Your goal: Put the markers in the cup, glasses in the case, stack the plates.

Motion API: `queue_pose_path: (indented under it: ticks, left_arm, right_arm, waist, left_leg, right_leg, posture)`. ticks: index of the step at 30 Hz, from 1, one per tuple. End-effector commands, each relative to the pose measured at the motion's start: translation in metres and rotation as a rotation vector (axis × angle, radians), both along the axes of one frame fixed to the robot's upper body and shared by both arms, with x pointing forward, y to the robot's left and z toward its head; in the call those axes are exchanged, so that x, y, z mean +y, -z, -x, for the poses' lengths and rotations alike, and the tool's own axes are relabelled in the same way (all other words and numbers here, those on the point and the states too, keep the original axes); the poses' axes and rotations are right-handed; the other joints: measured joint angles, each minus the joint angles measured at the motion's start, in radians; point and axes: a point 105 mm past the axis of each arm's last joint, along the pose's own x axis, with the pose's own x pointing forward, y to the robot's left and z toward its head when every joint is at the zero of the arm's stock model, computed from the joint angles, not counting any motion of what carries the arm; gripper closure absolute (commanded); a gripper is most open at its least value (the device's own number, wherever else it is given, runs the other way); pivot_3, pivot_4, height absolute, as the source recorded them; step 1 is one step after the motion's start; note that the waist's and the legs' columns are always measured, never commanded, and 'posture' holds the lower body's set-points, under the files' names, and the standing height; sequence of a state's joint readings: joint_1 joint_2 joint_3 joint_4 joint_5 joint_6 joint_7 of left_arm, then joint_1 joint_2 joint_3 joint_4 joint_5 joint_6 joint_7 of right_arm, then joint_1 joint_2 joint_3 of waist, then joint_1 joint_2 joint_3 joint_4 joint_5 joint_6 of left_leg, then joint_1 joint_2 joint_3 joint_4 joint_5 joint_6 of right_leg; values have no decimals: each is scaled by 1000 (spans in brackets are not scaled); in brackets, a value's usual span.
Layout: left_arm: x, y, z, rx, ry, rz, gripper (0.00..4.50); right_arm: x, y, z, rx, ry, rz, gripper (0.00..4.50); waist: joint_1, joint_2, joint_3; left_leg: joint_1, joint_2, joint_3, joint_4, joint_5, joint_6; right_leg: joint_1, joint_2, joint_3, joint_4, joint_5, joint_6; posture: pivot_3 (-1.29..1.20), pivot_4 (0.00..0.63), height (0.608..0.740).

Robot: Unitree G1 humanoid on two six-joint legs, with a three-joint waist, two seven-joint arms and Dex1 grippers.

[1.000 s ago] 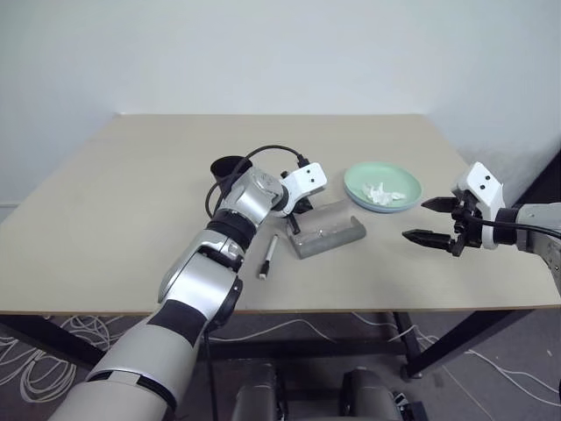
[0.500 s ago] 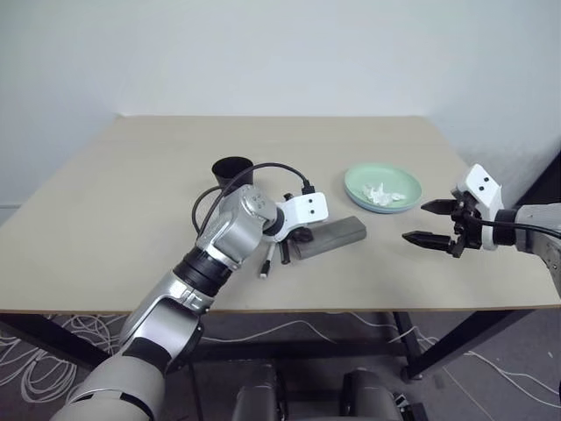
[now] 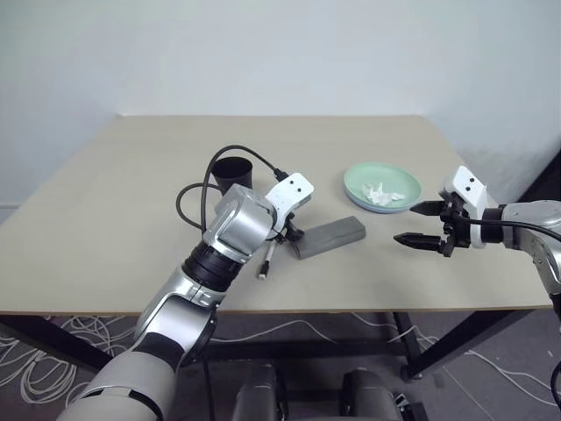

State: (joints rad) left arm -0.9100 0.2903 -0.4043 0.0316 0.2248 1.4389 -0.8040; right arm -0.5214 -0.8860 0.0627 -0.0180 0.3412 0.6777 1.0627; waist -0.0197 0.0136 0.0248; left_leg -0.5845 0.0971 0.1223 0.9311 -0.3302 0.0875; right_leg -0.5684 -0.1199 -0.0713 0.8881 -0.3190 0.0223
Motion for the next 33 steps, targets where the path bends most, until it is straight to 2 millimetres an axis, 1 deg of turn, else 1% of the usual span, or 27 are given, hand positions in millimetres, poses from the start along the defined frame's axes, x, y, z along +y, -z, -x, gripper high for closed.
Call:
queue_pose_path:
  ticks: [1, 4, 8, 14, 16, 22, 27, 28, 30, 33]
  left_arm:
    - [4, -16, 5, -23, -144, 72, 55]
    - [9, -7, 7, -17, -209, 114, 55]
    - [15, 13, 14, 17, -271, 125, 55]
    - [25, 25, 16, 20, -343, 110, 55]
    - [29, 26, 16, 19, -358, 106, 55]
    - [35, 11, 8, -27, -382, 121, 55]
    - [40, 7, 8, -43, -396, 132, 55]
    - [40, 8, 8, -40, -396, 132, 55]
    - [41, 16, 11, -16, -397, 123, 55]
    - [35, 25, 16, 15, -379, 127, 55]
  right_arm:
    - [6, -13, -2, -52, -37, 1, 0]
    - [8, -11, -2, -46, -45, -1, 0]
    - [13, -10, -3, -39, -61, -8, 0]
    - [16, -8, -4, -34, -73, -11, 0]
    - [17, -8, -4, -33, -73, -12, 0]
    - [17, -8, -3, -30, -75, -12, 0]
    - [15, -7, -2, -28, -68, -11, 0]
    - [15, -7, -1, -27, -68, -11, 0]
    - [15, -7, 0, -26, -68, -11, 0]
    - [16, -8, -1, -26, -66, -12, 0]
  waist:
    - [0, 0, 0]
    - [0, 0, 0]
    - [0, 0, 0]
    - [0, 0, 0]
    - [-1, 0, 0]
    - [-1, 0, 0]
    - [0, -1, 0]
    - [1, -1, 0]
    - [3, -1, 0]
    - [1, -1, 1]
  left_leg:
    - [0, 0, -1, 0, 0, 0]
    - [0, -1, 0, 0, 0, 0]
    - [2, 0, 0, -1, 0, 0]
    - [11, 0, 1, -2, -2, -4]
    - [12, 0, 1, -2, -2, -4]
    - [13, 0, 1, -3, -2, -5]
    - [12, 0, 2, -4, -2, -4]
    - [12, 0, 2, -4, -1, -3]
    - [12, 0, 2, -4, -2, -3]
    - [12, -1, 3, -4, -2, -3]
  right_leg:
    - [0, 0, 0, 0, 0, 0]
    - [1, 0, 0, 0, 0, 0]
    - [2, 0, 0, 0, 0, 0]
    - [8, -1, 1, 0, 0, 0]
    - [8, -1, 1, 0, 0, 0]
    - [8, -1, 1, 1, 0, 0]
    - [6, -1, 1, 1, 0, 0]
    - [6, -1, 1, 0, 0, 0]
    - [6, -2, 1, -1, 0, 0]
    - [6, -2, 2, -1, 0, 0]
  posture:
    - [0, 0, 639]
    - [0, 0, 639]
    - [0, 0, 639]
    - [0, 0, 639]
    - [0, 0, 639]
    - [0, 0, 639]
    - [0, 0, 639]
    - [0, 0, 639]
    - [0, 0, 639]
    - [0, 0, 639]
